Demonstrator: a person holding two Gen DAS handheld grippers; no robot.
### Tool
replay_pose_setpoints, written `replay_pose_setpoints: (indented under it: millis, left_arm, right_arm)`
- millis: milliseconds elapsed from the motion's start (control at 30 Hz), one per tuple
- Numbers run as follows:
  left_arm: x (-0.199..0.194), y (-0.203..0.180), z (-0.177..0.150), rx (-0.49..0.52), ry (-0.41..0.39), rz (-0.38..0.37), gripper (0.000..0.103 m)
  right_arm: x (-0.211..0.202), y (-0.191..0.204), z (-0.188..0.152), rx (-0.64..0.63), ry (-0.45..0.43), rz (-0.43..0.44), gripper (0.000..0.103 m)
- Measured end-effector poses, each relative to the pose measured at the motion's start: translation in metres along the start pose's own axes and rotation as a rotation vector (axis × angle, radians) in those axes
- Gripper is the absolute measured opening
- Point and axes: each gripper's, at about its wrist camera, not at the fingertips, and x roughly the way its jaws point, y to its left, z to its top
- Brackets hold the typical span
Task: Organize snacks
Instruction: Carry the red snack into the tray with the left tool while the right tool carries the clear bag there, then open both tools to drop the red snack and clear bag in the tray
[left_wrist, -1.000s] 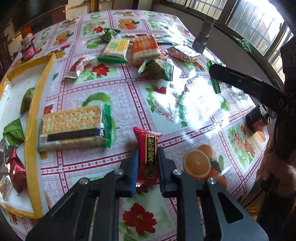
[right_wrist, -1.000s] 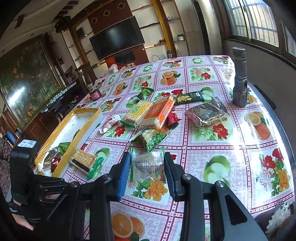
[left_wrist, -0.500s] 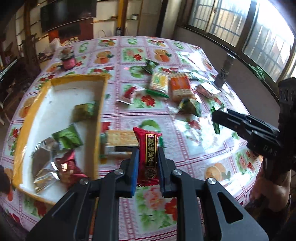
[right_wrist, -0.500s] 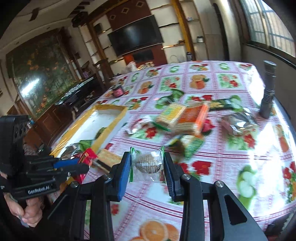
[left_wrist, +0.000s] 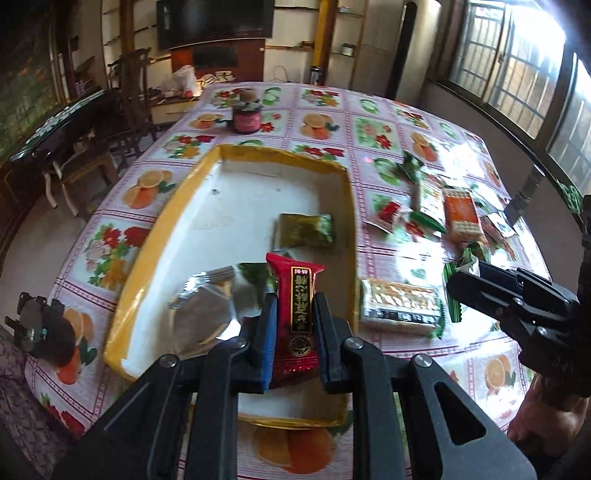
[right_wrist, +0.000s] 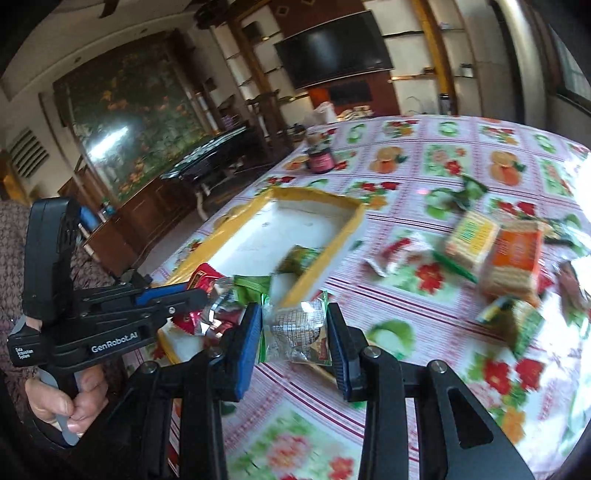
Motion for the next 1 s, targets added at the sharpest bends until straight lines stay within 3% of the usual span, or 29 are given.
replay_pose_setpoints:
  millis: [400,667,1000]
  left_arm:
    - [0.016,0.043,0.009,-0.078,0.014,0.009,0.02]
    - [0.044,0.053,0.029,-0.105,0.044,0.01,0.02]
    - [0.066,0.059,0.036,-0.121,0.093,0.027,0.021]
  right_arm:
    - [0.058,0.028,0.027,-0.044,0.047,0.066,0.035]
    - [0.097,0.024,0.046,-0.041,0.078,0.032,0.035]
    - [0.124,0.024,0.042,-0.07,0.125,0.001,0.038]
